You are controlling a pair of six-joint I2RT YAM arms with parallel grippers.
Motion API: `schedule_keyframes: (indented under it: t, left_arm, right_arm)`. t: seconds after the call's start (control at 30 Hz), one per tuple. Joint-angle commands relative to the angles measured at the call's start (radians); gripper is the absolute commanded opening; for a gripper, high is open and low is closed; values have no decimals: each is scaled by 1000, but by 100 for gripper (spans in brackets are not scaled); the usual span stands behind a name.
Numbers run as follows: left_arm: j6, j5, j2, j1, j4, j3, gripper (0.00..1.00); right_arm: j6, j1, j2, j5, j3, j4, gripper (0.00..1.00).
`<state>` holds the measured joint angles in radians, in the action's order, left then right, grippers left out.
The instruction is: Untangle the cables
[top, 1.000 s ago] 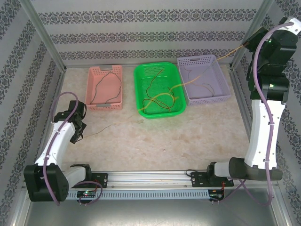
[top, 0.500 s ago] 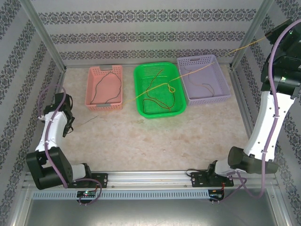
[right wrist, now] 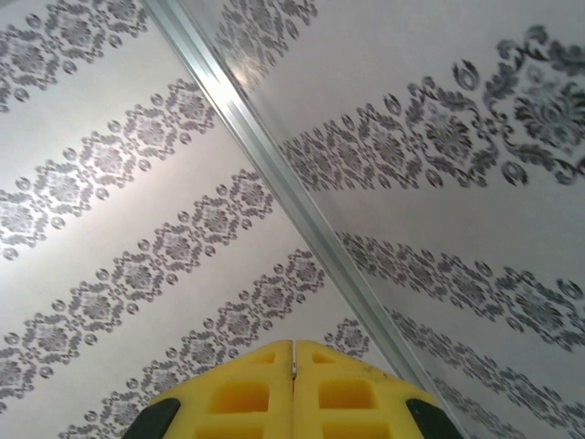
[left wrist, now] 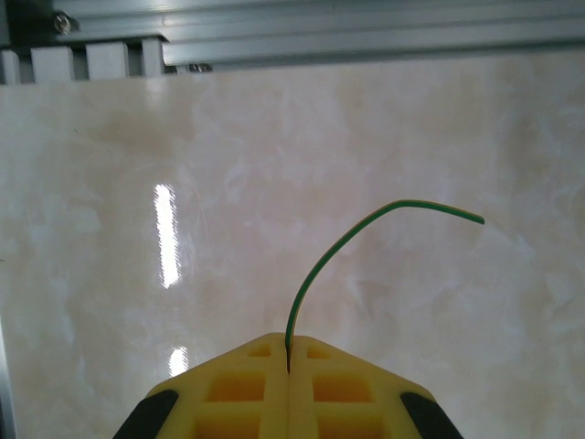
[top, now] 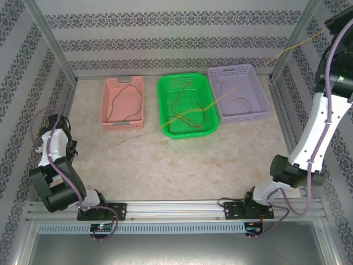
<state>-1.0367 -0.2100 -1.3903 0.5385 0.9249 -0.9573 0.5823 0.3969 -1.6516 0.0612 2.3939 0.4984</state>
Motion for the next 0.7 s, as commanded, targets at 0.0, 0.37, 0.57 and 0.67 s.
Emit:
schedule_keyframes:
  t: [0.0, 0.37, 0.57, 0.67]
  left_arm:
    - [0, 50, -8, 1, -21, 35, 0]
    - [60, 74, 3, -15, -39, 79, 0]
    - [109, 58, 46, -307, 19, -14, 0]
    - [77, -23, 101, -563, 101, -95, 0]
  right_arm:
    - [37, -4, -19, -72, 40, -70, 0]
    - [124, -9, -116, -240, 177, -149, 0]
    - [98, -58, -143, -361, 207, -183, 0]
    - [120, -72, -163, -384, 226, -197, 0]
